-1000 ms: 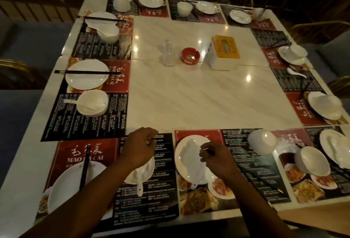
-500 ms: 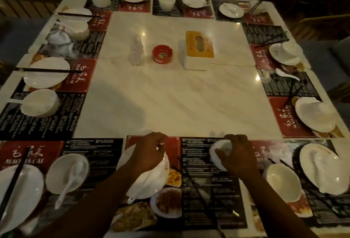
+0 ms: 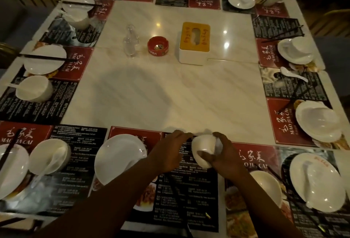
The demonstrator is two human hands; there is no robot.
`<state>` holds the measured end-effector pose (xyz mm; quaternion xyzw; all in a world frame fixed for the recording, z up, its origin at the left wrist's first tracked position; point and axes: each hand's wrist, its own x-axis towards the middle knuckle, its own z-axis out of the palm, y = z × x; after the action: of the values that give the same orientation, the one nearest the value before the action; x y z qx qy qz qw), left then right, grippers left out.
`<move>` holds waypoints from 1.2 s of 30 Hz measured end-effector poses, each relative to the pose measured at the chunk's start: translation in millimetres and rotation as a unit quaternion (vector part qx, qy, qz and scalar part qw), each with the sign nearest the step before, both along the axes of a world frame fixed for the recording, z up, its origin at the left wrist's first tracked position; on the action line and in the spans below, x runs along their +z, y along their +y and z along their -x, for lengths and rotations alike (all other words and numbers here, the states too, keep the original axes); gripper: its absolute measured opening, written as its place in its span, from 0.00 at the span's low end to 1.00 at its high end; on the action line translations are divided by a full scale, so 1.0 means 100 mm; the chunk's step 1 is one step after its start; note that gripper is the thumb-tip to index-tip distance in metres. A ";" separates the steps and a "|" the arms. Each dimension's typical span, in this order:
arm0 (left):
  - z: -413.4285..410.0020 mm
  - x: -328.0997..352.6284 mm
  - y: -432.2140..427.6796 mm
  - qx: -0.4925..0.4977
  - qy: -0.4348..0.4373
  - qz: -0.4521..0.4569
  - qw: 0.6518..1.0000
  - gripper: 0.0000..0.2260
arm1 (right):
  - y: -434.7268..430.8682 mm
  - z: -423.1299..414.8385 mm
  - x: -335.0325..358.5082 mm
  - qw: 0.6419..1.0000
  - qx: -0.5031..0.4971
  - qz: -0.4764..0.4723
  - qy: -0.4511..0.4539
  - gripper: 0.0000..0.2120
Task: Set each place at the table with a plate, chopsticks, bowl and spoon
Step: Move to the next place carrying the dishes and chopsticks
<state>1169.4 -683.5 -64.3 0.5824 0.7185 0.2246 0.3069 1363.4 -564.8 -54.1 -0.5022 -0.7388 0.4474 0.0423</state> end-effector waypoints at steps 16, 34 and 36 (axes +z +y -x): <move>-0.28 0.07 0.63 0.126 0.035 0.009 0.991 0.13 | 0.29 -0.11 0.21 0.998 0.012 0.059 -0.006 0.29; -0.31 0.00 0.51 0.146 -0.129 0.083 0.977 0.20 | 0.34 -0.05 -0.04 0.997 0.011 0.003 -0.077 0.16; -0.29 -0.01 0.49 0.132 -0.129 0.084 0.979 0.20 | 0.34 -0.05 -0.06 0.998 0.002 0.007 -0.069 0.18</move>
<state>1198.0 -634.5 -65.4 0.4211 0.7595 0.2752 0.4125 1368.0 -531.1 -60.2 -0.5310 -0.7378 0.4166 -0.0127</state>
